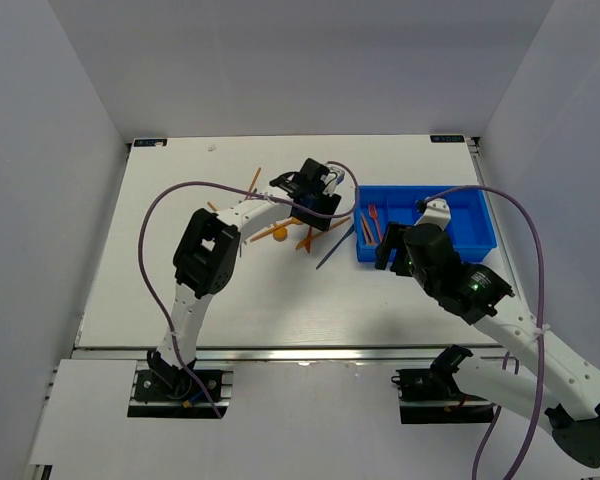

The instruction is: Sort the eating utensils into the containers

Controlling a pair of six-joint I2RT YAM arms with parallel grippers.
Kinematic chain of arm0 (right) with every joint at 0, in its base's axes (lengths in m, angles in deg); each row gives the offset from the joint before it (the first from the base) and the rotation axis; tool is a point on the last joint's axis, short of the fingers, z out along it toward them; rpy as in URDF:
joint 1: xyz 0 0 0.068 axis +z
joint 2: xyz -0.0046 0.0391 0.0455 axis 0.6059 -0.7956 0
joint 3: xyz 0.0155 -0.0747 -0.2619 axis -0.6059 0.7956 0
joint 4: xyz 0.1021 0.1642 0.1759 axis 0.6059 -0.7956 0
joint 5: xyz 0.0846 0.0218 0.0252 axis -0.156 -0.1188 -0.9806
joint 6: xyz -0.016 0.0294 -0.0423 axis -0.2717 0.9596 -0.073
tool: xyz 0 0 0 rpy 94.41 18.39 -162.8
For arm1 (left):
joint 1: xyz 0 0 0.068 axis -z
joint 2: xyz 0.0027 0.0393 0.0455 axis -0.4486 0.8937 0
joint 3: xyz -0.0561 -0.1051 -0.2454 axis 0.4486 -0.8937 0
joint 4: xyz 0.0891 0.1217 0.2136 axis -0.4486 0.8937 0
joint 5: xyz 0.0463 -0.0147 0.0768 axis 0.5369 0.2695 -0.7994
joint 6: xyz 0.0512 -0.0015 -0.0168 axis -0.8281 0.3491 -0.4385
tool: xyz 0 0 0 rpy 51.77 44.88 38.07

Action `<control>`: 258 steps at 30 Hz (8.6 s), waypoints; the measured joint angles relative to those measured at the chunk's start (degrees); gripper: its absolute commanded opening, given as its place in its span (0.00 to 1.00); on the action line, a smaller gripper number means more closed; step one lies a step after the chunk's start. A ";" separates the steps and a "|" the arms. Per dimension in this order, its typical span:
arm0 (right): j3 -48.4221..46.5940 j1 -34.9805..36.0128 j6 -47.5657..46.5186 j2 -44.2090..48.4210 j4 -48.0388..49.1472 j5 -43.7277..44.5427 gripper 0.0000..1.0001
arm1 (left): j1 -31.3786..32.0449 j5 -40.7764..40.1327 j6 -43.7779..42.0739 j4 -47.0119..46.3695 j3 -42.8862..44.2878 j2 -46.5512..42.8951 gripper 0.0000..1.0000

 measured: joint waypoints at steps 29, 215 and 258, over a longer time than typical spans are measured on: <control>2.03 -0.02 -4.26 0.39 0.00 -4.98 0.79 | 2.51 -1.03 -2.21 -5.16 -4.20 1.60 0.00; -14.49 -24.06 -24.63 -33.53 20.13 -16.24 0.89 | 4.81 -17.05 27.02 -7.30 -48.85 -63.87 0.98; -1.73 -21.35 -15.76 -1.29 5.05 -25.73 0.86 | -3.34 -7.89 2.23 1.53 18.03 14.43 0.50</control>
